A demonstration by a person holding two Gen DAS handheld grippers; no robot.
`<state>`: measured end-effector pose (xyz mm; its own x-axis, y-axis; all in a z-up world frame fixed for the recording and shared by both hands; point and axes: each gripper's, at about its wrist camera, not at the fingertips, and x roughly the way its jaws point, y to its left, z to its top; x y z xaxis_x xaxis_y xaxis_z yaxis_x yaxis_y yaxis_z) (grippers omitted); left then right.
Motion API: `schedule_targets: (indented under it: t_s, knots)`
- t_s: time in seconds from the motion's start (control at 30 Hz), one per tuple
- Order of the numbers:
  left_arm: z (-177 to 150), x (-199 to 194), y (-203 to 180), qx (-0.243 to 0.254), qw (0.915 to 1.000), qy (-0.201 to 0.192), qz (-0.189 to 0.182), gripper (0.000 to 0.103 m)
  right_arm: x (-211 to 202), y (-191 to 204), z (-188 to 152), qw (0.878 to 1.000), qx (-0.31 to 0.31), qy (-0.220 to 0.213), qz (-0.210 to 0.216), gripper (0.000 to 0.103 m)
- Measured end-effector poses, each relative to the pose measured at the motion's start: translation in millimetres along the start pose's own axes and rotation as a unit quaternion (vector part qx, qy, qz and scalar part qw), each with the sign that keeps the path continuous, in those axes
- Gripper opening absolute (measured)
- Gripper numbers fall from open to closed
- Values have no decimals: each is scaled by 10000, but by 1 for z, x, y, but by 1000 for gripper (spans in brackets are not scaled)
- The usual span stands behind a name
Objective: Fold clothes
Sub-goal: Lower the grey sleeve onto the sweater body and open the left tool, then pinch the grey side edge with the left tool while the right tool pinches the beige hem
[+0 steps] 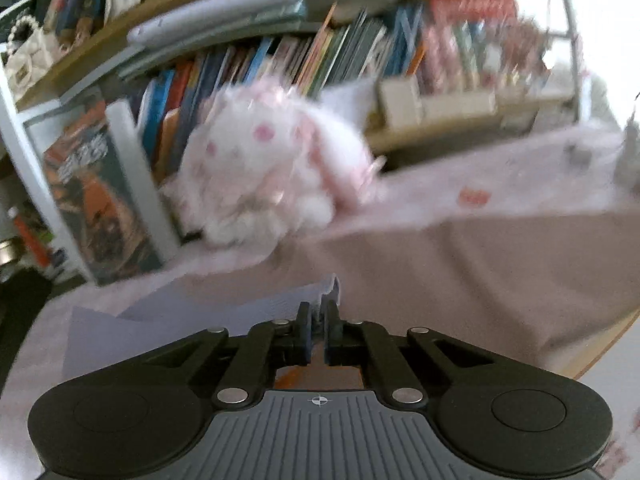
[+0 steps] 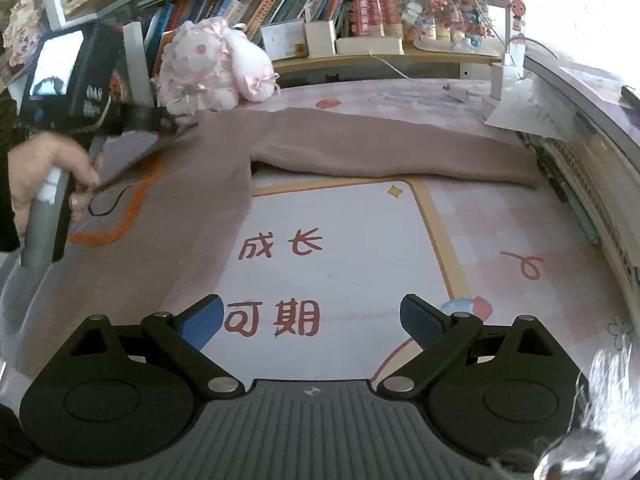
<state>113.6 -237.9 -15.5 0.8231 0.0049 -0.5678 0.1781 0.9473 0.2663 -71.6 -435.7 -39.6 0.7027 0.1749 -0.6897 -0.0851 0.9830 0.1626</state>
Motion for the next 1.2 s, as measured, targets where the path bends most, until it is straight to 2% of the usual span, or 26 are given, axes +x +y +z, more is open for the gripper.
schedule_targets:
  t_s: [0.13, 0.27, 0.3, 0.37, 0.43, 0.5, 0.6, 0.73, 0.83, 0.93, 1.0, 1.07, 1.2]
  knots:
    - [0, 4, -4, 96, 9999, 79, -107, 4, -1, 2, 0, 10000, -53, -13, 19, 95]
    - [-9, 7, 4, 12, 9991, 138, -401, 5, -2, 4, -1, 10000, -78, -8, 34, 95]
    - [-10, 6, 5, 3, 9986, 157, -495, 12, -2, 4, -1, 10000, -71, 2, 38, 95]
    - [-11, 4, 7, 49, 9980, 193, -603, 14, -1, 5, -1, 10000, -66, 24, 65, 95]
    - [-12, -4, 9, 139, 9989, 136, -428, 19, 0, 8, -1, 9999, -97, 38, 118, 95]
    - [-17, -19, 20, 83, 9994, 6, -344, 27, 1, 14, 0, 9997, -156, 36, 191, 95]
    - [-31, -46, 50, -195, 9996, -82, -186, 28, 4, 25, 2, 9991, -265, 41, 319, 95]
    - [-70, -82, 107, -765, 9962, 140, 403, 28, 7, 43, 4, 9984, -362, 18, 438, 95]
    - [-106, -107, 150, -1083, 9893, 417, 882, 28, 8, 53, 3, 9984, -334, 17, 451, 95]
    - [-143, -128, 188, -1368, 9811, 702, 1172, 28, 9, 63, 2, 9991, -205, 52, 375, 95]
    - [-163, -140, 207, -1578, 9758, 861, 1245, 28, 9, 69, 1, 9994, -118, 86, 298, 95]
    - [-177, -148, 221, -1848, 9716, 923, 1153, 28, 7, 76, -2, 9996, -27, 155, 215, 95]
    - [-192, -147, 235, -2299, 9651, 1031, 709, 28, 2, 89, -11, 9994, 147, 303, 59, 92]
